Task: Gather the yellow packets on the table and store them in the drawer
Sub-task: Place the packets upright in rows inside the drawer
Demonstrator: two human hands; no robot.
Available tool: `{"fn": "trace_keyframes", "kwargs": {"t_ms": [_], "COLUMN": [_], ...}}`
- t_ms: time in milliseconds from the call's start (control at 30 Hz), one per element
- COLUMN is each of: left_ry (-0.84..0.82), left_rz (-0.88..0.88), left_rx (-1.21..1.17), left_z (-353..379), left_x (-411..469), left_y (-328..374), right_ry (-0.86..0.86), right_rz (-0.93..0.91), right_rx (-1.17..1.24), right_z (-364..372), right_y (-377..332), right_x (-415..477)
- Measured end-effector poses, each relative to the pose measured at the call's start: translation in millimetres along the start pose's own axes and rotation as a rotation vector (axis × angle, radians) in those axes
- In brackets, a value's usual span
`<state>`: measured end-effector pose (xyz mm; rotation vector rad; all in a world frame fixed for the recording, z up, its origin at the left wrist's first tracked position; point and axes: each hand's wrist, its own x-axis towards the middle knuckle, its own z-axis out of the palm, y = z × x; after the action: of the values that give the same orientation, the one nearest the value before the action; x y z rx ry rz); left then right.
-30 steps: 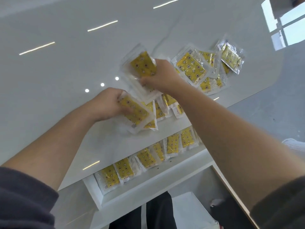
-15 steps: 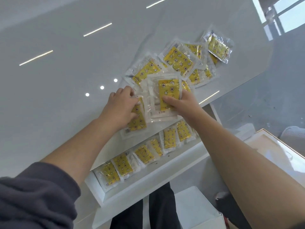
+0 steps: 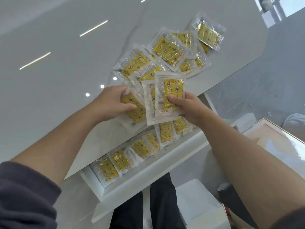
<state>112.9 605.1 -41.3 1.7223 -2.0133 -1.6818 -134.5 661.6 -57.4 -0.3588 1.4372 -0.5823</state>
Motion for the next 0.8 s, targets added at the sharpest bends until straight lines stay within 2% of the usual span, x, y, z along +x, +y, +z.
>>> {"fn": "trace_keyframes", "kwargs": {"t_ms": [167,333,500,633,800], "left_ry": [-0.148,-0.178,-0.073,0.057,0.121], "left_rz": [0.044,0.024,-0.066,-0.117,-0.191], "left_rx": [-0.033,0.018,0.149,0.317,0.190], "left_z": [23,80,151,194,234], "left_x": [-4,-1,-4,3,35], "left_y": [22,29,23,9,3], "right_ry": [-0.038,0.008,0.171,0.257,0.281], "right_rz": [0.030,0.091,0.141,0.082,-0.016], "right_rx": [0.019,-0.077,-0.314,-0.573,-0.871], "right_z": [-34,-91,-167,-176,-152], "right_y": [3,12,26,43,67], "right_x": [-11,-18,-11,10,49]}}
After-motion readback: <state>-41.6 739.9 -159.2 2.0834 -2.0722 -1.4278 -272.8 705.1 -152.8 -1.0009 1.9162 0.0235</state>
